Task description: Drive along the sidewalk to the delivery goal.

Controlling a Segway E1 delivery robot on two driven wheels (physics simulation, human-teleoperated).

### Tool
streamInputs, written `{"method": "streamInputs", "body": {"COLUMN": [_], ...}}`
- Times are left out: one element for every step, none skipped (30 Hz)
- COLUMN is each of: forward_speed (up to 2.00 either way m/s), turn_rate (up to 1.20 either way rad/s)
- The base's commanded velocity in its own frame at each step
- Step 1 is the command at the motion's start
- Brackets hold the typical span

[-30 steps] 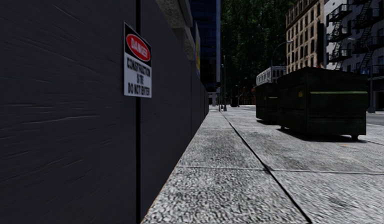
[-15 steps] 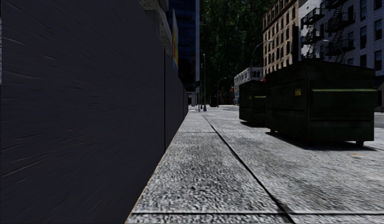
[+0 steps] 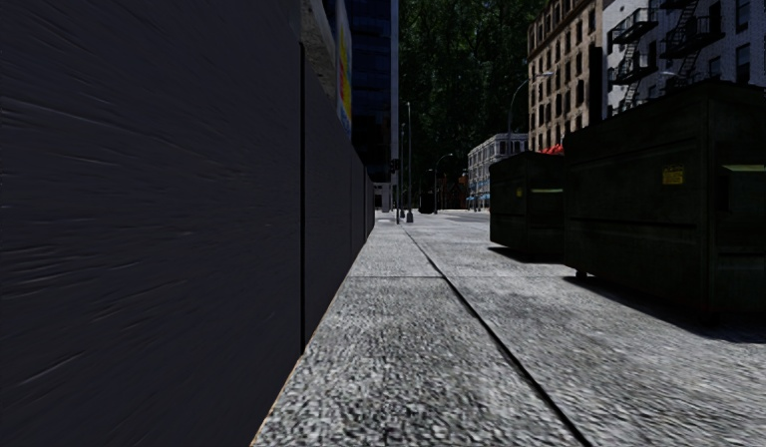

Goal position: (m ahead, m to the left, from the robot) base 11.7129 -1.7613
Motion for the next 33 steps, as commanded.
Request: {"method": "streamInputs", "body": {"forward_speed": [2.0,2.0,2.0,2.0,2.0,2.0,2.0,2.0,2.0,2.0,2.0,2.0,2.0,2.0,2.0,2.0,2.0,2.0,2.0,2.0,2.0,2.0,2.0,2.0,2.0,2.0,2.0,2.0,2.0,2.0,2.0,2.0,2.0], "turn_rate": [0.0,0.0,0.0,0.0,0.0,0.0,0.0,0.0,-0.02,-0.2,-0.2,-0.36,-0.4,-0.38,0.0,0.0,0.0,0.0,0.0,0.0,0.0,0.0,0.0,0.0,0.0,0.0,0.0,0.0,0.0,0.0,0.0,0.0,0.0]}}
